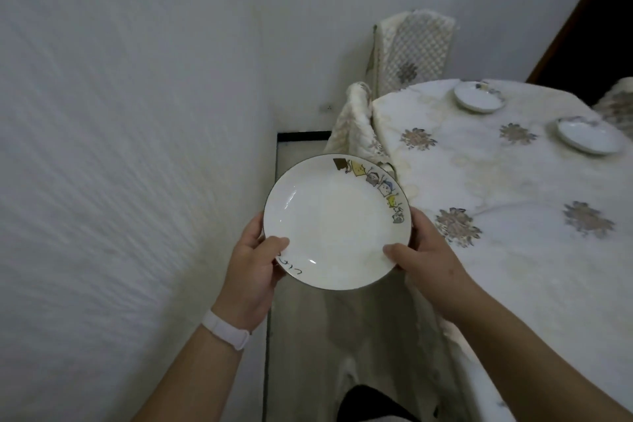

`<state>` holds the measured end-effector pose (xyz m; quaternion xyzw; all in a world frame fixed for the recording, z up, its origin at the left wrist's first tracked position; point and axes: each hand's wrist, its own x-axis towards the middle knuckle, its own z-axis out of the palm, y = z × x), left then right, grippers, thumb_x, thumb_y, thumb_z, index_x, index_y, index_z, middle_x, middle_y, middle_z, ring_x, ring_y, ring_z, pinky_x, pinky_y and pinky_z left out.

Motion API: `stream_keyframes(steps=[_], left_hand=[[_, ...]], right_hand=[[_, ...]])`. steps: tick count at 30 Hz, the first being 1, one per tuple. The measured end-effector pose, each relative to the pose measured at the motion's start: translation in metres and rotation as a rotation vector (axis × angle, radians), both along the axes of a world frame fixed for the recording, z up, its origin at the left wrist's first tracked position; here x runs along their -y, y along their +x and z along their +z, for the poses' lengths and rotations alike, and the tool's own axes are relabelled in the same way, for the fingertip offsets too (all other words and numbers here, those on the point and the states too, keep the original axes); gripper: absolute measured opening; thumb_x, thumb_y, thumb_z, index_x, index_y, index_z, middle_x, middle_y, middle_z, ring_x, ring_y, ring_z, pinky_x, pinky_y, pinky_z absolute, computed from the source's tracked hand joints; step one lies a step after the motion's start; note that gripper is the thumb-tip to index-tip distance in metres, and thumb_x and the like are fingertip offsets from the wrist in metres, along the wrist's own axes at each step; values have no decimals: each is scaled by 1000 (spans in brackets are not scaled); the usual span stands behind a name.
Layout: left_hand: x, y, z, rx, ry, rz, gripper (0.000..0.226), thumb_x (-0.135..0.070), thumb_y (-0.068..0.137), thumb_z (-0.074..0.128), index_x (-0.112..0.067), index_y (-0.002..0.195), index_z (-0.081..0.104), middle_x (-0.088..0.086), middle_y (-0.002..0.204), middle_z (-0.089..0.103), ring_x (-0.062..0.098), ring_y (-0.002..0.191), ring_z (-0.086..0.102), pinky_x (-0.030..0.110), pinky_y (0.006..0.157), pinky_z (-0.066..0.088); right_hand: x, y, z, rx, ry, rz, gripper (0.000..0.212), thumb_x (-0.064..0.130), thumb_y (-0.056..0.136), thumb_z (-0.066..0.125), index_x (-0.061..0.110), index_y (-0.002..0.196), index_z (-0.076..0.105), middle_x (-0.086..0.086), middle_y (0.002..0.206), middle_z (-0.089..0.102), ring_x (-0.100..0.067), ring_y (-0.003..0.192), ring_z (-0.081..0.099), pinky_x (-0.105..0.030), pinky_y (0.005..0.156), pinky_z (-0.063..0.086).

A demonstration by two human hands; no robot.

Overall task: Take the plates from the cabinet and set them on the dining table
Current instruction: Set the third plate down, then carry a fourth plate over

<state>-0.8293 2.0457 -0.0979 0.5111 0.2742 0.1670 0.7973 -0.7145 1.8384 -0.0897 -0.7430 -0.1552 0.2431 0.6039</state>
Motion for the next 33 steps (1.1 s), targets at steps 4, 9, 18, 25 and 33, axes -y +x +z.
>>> stream_keyframes(steps=[4,9,18,25,33], left_hand=[[-15,54,-10,-21,-3,-110,50,7,89,46,-23,127,59,3,114,71,20,93,66,28,62,55],[-43,128,-23,-56,1,-162,51,8,89,46,-21,128,59,4,114,70,17,87,66,27,59,54],[-86,302,-13,-109,51,-290,47,6,89,48,-23,124,61,5,108,72,21,88,66,31,64,54],[-94,401,3,-105,97,-358,50,7,89,48,-26,124,60,4,105,73,19,80,68,32,62,56],[-98,487,6,-124,142,-526,53,6,90,50,-27,130,57,7,106,70,16,76,69,25,58,53]], right_hand=[[-3,34,-14,-36,-28,-108,56,3,87,60,41,126,51,15,111,69,-10,100,67,-44,84,59],[-27,98,-28,-67,-29,-179,57,1,86,61,47,118,50,14,108,68,-13,98,67,-44,80,60],[-63,239,-30,-143,3,-299,56,1,87,59,36,129,47,10,112,66,-15,98,66,-34,73,61],[-69,324,-20,-133,33,-339,52,6,83,61,34,125,49,6,109,67,-17,95,66,-25,65,55],[-68,379,-31,-131,49,-471,57,20,68,59,38,122,51,11,104,69,-19,96,66,-39,73,60]])
